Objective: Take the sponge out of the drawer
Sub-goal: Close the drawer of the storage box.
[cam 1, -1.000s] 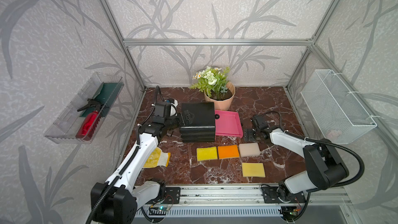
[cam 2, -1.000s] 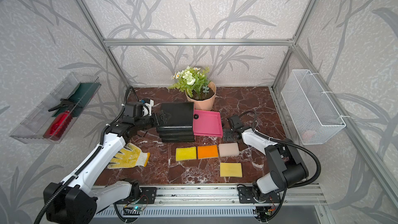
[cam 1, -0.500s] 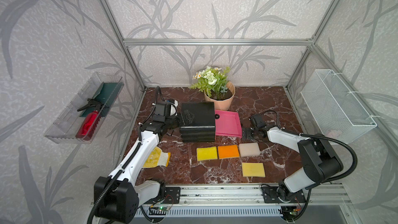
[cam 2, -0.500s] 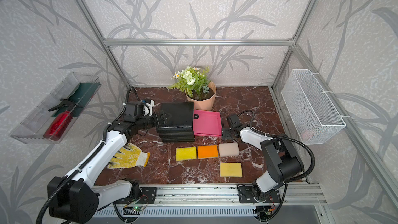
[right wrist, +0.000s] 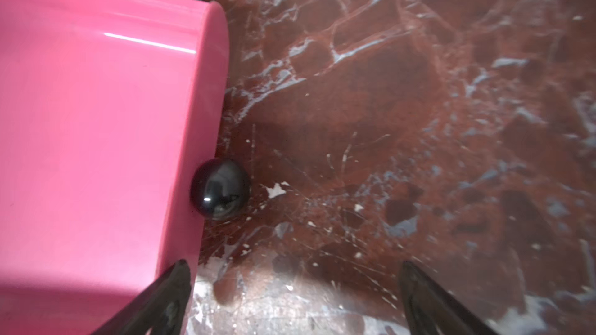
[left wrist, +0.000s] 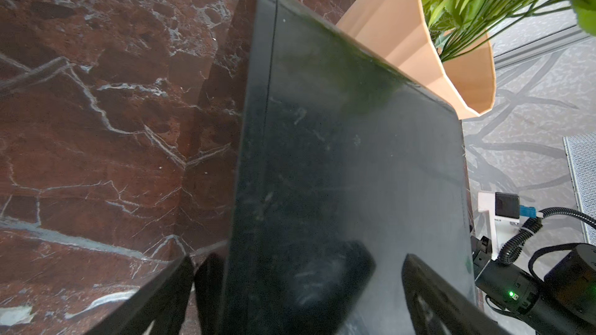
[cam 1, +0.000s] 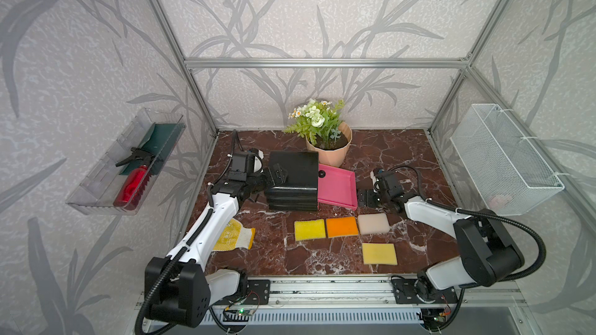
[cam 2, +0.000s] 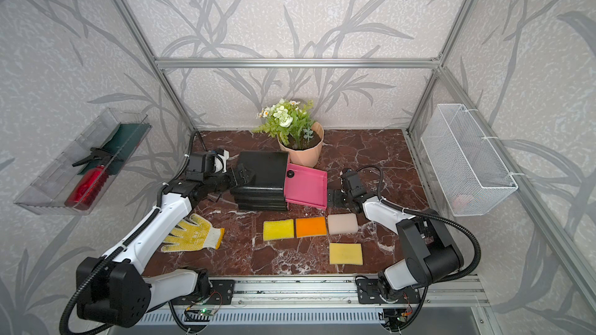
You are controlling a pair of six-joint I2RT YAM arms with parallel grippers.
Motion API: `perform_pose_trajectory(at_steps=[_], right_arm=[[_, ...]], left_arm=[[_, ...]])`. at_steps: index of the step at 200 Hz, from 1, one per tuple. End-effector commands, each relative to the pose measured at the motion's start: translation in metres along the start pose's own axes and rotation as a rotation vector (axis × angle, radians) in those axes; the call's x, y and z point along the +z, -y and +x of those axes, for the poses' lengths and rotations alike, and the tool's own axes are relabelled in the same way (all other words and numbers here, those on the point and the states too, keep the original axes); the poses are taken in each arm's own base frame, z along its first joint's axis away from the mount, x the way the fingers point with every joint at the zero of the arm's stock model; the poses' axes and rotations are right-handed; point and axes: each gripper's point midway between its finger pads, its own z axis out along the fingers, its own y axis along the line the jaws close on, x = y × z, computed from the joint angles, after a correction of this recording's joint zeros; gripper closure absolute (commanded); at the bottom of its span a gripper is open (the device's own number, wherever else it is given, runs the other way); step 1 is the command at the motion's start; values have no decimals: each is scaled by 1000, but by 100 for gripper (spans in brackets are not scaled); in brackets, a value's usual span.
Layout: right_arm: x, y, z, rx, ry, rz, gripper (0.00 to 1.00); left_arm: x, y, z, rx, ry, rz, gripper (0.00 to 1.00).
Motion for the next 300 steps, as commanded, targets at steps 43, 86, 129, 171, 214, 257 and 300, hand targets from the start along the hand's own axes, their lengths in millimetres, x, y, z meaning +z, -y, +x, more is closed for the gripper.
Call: perform_pose_trajectory(at_steps=[43,86,129,171,214,257,300], right_arm=[[-23,-93,-25,-112,103,-401,1],[-31,-113,-32,-136,127,-463,1],[-30,-132,-32,-175,122,-478,1],[-25,-140,-32,-190,110,-464,1],[-14,-145,-28,-169,87,-460,0],[-2,-166,-27,-174,79,-476,1],[11,-191,-36,-190,63,-508,2]], left_arm=[[8,39,23,-6,-122,205,1],[8,41,24,-9,-126,213,1],[9,41,24,-12,-133,219,1],[9,40,24,-13,-128,213,1],[7,41,22,-7,-119,209,1],[11,38,22,-9,-128,200,2],[14,34,14,-23,-120,212,3]])
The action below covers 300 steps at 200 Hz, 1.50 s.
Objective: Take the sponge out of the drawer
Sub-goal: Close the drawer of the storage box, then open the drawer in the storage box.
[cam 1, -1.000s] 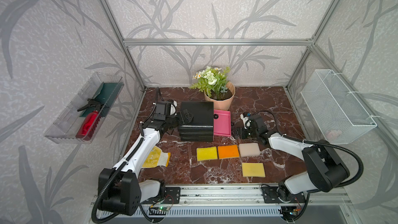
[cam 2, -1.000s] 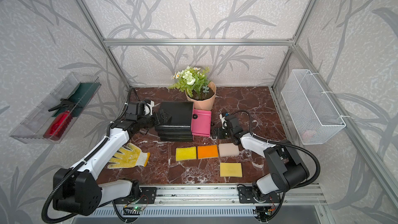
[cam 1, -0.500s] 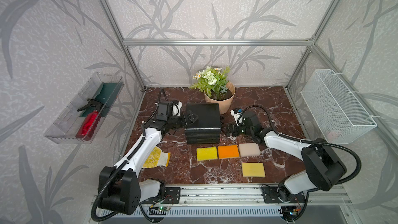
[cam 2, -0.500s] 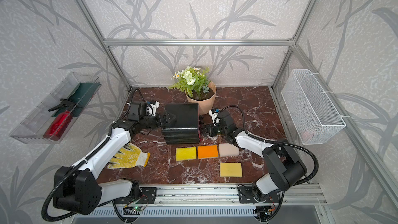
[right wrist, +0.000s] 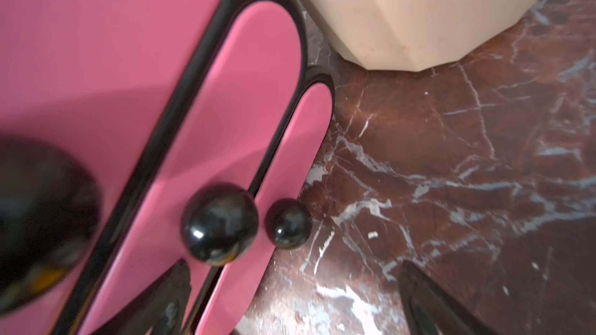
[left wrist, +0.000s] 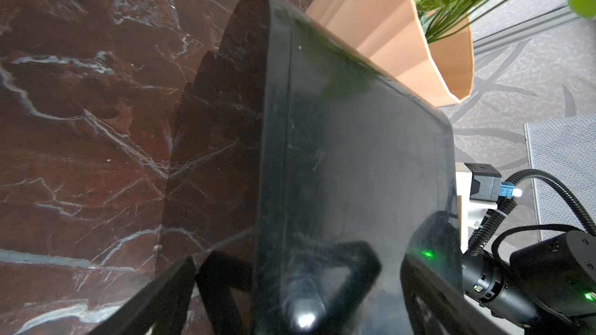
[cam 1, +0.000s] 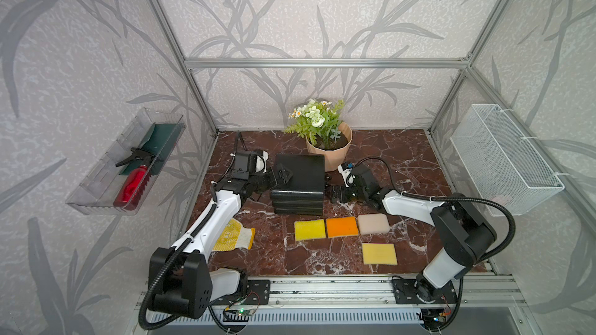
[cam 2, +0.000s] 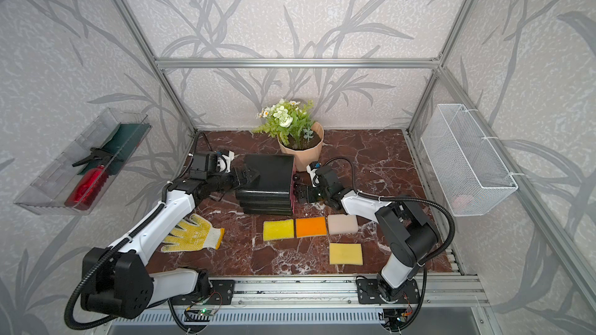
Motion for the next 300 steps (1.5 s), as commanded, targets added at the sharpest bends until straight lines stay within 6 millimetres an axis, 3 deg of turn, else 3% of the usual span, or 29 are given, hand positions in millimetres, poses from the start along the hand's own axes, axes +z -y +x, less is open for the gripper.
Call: perform_pose_trajectory(at_steps=[1,29,58,63,108,135,154,177,198,242,262,300], right_arm=[[9,-50,-23,-50,39,-145,2],[9,-55,-25,-75,41,-145,2],[7,-38,-20,-77,62,-73,2],[-2,-41,-28,-79,87,-77,2],[-28,-26,-32,-49,108,-54,2],[-47,-10,-30,30,128,-89,2],[-51,4,-23,87,119,-93,2],[-48,15,-14,131,91,-96,3],[-41,19,-8,175,72,-125,5],[-15,16,0,304,17,-269,17],[1,17,7,354,-10,-316,24],[17,18,13,399,-16,-378,27]], left_arm=[[3,24,7,19,-57,126,2],[3,17,-2,-19,-47,134,3],[3,14,-5,-34,-42,137,4],[2,14,-5,-32,-40,137,4],[-9,14,-8,-4,-5,109,4],[-22,15,-14,36,41,74,6],[-44,15,-26,105,126,3,6],[-72,18,-36,178,220,-64,6],[-79,38,-37,224,223,-39,7],[-52,78,-31,299,137,44,11],[-37,72,-23,281,109,76,13],[-26,60,-11,271,72,69,14]])
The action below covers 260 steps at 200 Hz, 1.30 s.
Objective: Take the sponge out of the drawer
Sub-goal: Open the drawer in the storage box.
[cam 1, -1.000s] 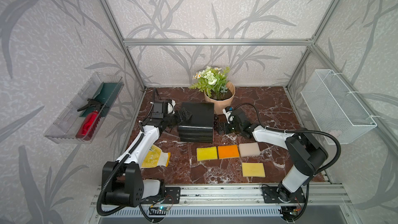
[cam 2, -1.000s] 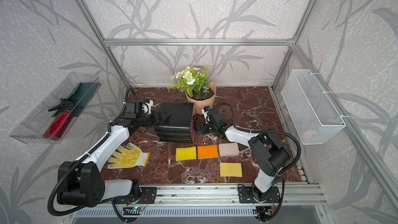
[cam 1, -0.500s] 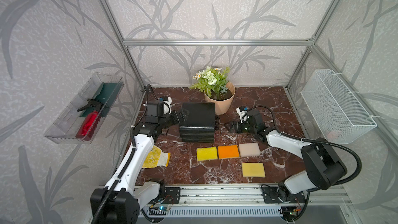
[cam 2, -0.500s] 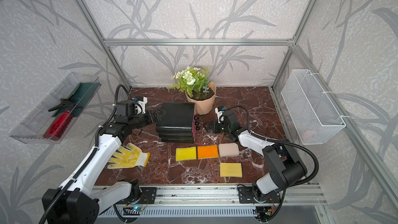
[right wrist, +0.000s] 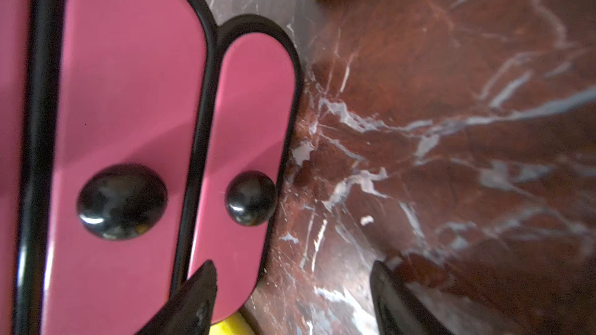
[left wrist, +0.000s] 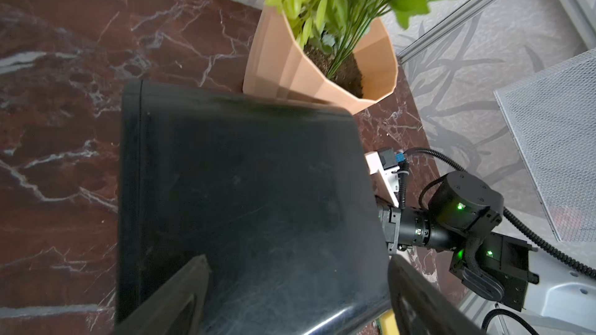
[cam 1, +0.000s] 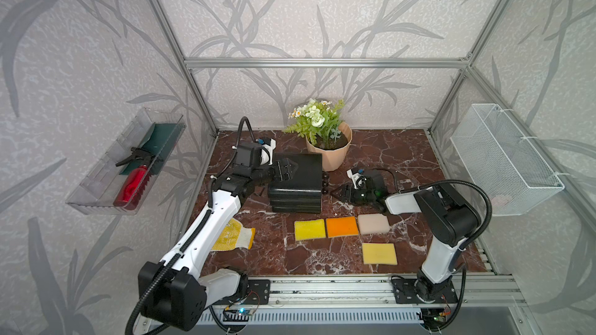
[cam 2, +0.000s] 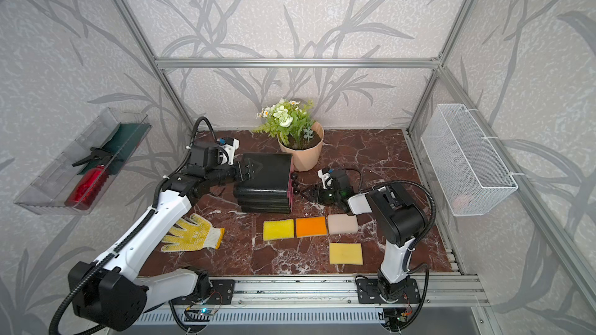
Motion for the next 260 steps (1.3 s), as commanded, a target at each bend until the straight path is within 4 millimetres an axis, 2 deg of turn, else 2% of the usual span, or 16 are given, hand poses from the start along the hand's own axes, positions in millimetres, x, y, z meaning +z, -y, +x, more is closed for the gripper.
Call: perform_pose_trajectory(at_steps=[1,22,37,74,118,196,231,260], right_arm=[[6,-14,-7,19,9,-109,27],[13,-21,-9,33,14,-190,32],[19,-17,-8,61,5,-209,38],[24,-12,-6,78,3,-224,41],[31,-13,-8,101,3,-262,45],[41,-14,-5,125,-2,-308,57],[42,-16,-4,129,-2,-325,65],[43,-17,-1,129,-13,-328,64]], left_arm=[[2,4,1,20,3,34,14],[10,1,7,-4,-22,40,15],[11,-1,8,-6,-28,32,16],[11,-4,9,-2,-25,16,16],[20,-6,15,-27,-63,29,16],[24,-9,18,-33,-79,18,17],[28,-10,20,-44,-94,16,17],[27,-10,20,-43,-95,16,17]])
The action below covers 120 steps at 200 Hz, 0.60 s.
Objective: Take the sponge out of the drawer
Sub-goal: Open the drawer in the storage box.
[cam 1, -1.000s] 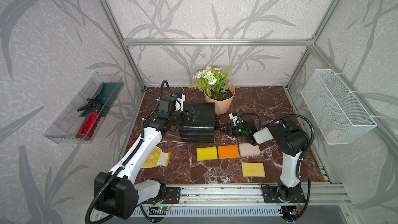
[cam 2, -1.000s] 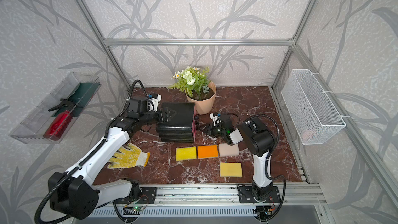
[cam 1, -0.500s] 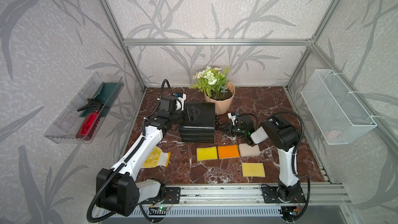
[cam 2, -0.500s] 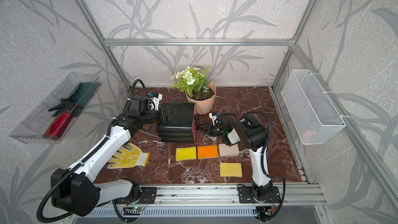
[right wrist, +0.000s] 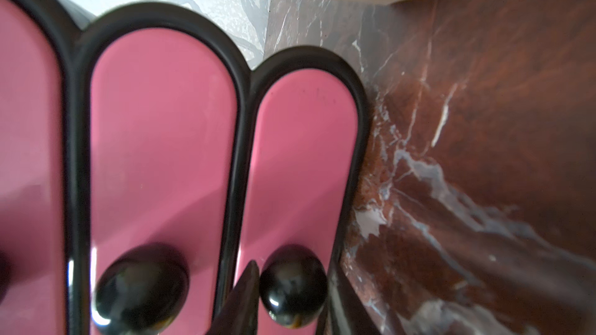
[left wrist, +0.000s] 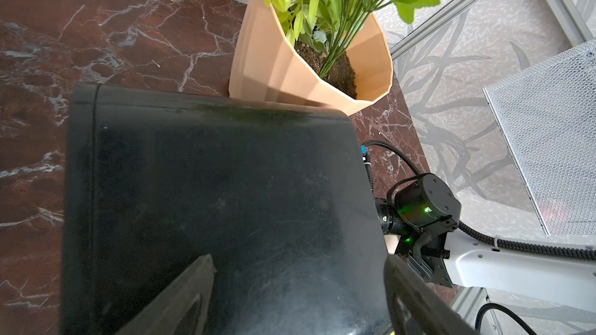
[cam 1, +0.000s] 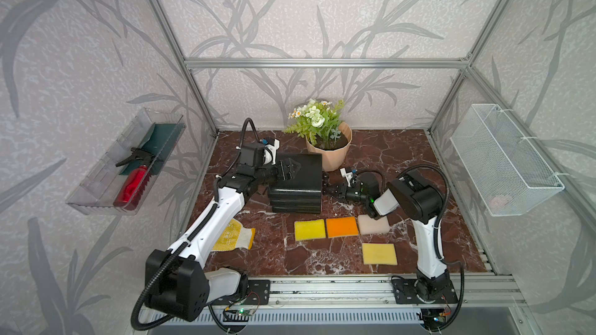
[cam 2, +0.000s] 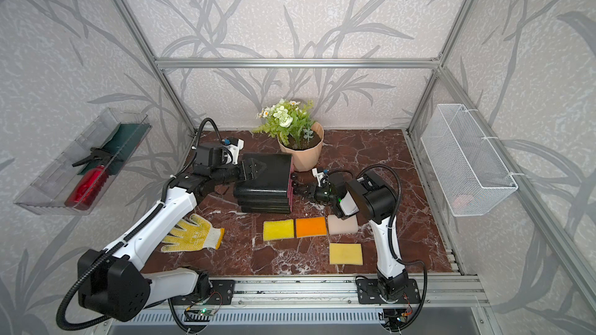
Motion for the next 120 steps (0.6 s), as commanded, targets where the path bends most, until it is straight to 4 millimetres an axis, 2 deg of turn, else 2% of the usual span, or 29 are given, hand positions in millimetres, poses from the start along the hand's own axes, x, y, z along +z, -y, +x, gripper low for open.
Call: perform_pose_trajectory(at_steps=[1,16,49,83,120], right_arm=[[5,5,8,1,-24,-5,63],[5,4,9,1,-32,-7,58],[7,1,14,-13,-55,-3,58],[6,2,13,-12,-47,6,69],[3,6,13,-17,-40,35,74]], left_arm=[[7,-14,24,-52,-95,-41,17],[6,-13,23,-51,-91,-42,17],[6,-14,24,-54,-94,-49,17],[6,-15,24,-53,-93,-51,17],[7,-16,24,-58,-98,-58,17]])
